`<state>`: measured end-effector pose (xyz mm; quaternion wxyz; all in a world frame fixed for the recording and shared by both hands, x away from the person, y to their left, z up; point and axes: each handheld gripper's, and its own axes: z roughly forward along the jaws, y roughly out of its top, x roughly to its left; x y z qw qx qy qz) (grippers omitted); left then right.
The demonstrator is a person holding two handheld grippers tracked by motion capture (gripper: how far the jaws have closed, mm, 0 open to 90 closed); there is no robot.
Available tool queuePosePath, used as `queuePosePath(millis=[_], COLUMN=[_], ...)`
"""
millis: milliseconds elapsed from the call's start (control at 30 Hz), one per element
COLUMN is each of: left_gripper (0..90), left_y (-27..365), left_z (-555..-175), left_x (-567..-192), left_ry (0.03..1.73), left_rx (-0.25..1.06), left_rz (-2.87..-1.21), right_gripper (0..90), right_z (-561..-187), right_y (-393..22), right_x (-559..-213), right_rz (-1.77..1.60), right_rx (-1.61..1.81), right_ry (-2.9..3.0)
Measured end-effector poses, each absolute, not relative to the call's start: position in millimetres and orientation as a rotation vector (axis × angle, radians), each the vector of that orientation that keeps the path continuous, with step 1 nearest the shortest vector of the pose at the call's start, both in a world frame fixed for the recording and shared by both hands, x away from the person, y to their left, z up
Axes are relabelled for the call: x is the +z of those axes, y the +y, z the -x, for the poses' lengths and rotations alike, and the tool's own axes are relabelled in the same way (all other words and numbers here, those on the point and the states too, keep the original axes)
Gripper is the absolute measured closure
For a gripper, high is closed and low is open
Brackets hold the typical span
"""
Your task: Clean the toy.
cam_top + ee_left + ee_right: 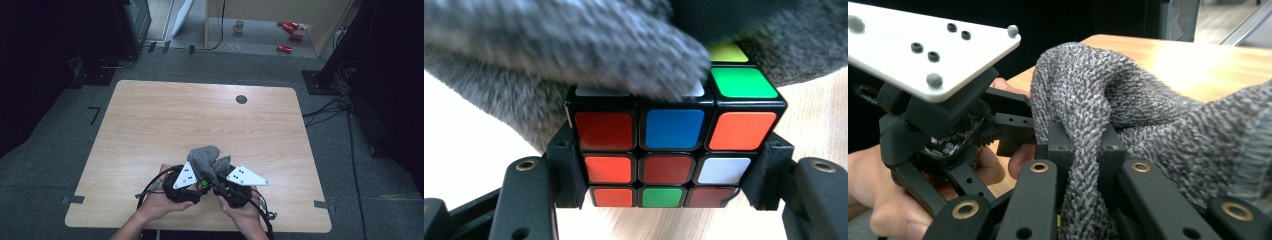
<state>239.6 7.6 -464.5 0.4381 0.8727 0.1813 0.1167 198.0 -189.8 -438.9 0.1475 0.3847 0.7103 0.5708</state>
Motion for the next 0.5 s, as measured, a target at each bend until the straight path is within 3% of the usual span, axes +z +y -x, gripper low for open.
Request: queuePosePath(millis=[333, 500], left_gripper=[35.3, 35.2], left_y=[19, 24], left_z=[-245, -250], left_x=[-459, -458], left_ry=[0.474, 0.514], left_rx=[0.242, 0.244], left_rz=[-2.094, -2.072], right_gripper=[78.7, 60.4], right_z=[-217, -224], right_y=[-228, -234], right_x=[-447, -453], right_rz=[-1.236, -1.287], right_rx=[1.532, 1.503], right_ry=[1.893, 1.853])
